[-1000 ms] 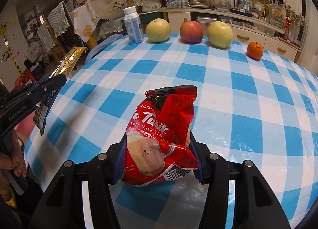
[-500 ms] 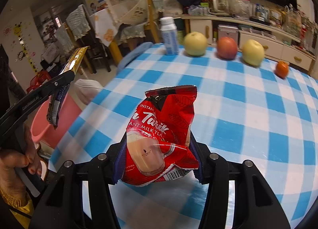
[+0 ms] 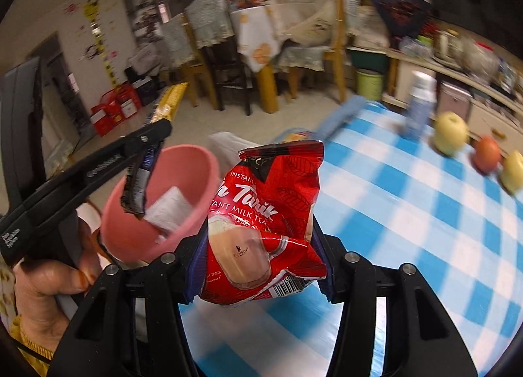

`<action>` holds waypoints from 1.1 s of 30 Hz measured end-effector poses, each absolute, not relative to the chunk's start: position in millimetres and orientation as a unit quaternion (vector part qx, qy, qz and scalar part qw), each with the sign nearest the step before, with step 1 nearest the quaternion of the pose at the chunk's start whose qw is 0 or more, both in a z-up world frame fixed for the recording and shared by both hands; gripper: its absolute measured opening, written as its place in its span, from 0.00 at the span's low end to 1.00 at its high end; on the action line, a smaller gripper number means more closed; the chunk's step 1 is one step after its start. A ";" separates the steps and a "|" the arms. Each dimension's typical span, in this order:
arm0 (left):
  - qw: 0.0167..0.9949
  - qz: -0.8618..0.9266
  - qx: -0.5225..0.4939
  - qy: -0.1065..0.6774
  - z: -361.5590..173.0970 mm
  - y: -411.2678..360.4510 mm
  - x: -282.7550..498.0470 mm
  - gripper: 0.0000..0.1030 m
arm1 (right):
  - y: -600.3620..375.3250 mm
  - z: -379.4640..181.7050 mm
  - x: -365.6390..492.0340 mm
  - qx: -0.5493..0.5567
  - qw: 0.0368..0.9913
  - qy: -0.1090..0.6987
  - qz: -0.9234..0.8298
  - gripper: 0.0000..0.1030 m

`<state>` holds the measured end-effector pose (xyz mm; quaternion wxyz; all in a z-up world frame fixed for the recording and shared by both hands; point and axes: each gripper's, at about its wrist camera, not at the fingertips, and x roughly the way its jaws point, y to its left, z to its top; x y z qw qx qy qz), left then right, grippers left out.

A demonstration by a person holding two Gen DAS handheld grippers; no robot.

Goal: Collect trash

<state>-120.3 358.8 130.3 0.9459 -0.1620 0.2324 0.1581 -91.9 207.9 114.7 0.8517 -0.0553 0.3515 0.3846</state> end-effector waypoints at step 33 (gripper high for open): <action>0.942 0.187 -0.131 0.247 125.7 341.6 -111.7 0.96 | 144.6 89.4 -108.4 0.009 0.895 0.345 0.284 0.85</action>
